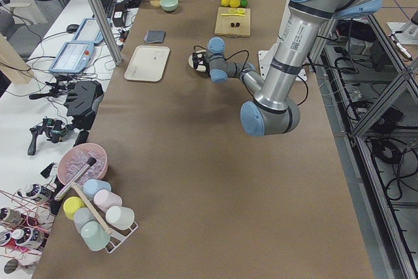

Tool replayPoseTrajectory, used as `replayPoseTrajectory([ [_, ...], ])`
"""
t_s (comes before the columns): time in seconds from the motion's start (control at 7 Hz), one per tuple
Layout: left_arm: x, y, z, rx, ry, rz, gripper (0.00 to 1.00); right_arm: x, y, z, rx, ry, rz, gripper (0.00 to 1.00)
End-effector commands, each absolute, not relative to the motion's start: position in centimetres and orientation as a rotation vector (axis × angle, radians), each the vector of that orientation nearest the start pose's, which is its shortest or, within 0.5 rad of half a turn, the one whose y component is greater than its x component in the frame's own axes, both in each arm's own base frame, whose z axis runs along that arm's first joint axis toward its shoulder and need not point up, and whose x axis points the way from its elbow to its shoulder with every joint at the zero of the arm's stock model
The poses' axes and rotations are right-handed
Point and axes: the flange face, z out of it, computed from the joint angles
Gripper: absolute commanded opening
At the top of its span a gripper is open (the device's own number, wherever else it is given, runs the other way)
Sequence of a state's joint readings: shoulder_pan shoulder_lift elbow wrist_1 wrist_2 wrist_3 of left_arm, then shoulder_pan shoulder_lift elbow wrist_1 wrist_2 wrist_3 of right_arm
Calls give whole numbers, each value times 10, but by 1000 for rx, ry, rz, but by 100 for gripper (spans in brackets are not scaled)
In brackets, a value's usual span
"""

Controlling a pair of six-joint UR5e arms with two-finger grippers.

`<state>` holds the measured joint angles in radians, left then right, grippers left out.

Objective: Place red cherry on plate
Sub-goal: 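Release the bowl rim with the left gripper while the right arm reaches to the board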

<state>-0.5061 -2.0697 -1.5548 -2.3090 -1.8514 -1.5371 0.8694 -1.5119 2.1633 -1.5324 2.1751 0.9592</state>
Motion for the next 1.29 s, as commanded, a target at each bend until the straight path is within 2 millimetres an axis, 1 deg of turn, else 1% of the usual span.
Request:
replayPoseTrajectory([
  [0.0, 531, -427, 289, 99, 1238, -250, 98, -282, -383, 354, 3, -841, 8, 100],
  [0.14, 524, -437, 290, 110, 1235, -266, 98, -288, -373, 363, -45, -825, 51, 100],
  [0.29, 513, -450, 291, 153, 1226, -253, 98, -296, -362, 371, -49, -816, 98, 100],
  [0.43, 505, -459, 296, 285, 1194, -184, 98, -299, -347, 396, -13, -812, 77, 100],
  [0.57, 505, -456, 317, 385, 1128, -115, 98, -298, -337, 406, -10, -830, 67, 100],
  [0.71, 498, -461, 317, 436, 1111, -58, 98, -311, -329, 413, -9, -811, 50, 100],
  [0.86, 495, -466, 318, 445, 1101, -52, 98, -329, -323, 423, 8, -781, 36, 99],
  [1.0, 492, -469, 318, 449, 1098, -59, 98, -340, -318, 431, 7, -785, 16, 98],
  [1.14, 487, -474, 318, 453, 1097, -69, 98, -346, -316, 436, 15, -777, 9, 95],
])
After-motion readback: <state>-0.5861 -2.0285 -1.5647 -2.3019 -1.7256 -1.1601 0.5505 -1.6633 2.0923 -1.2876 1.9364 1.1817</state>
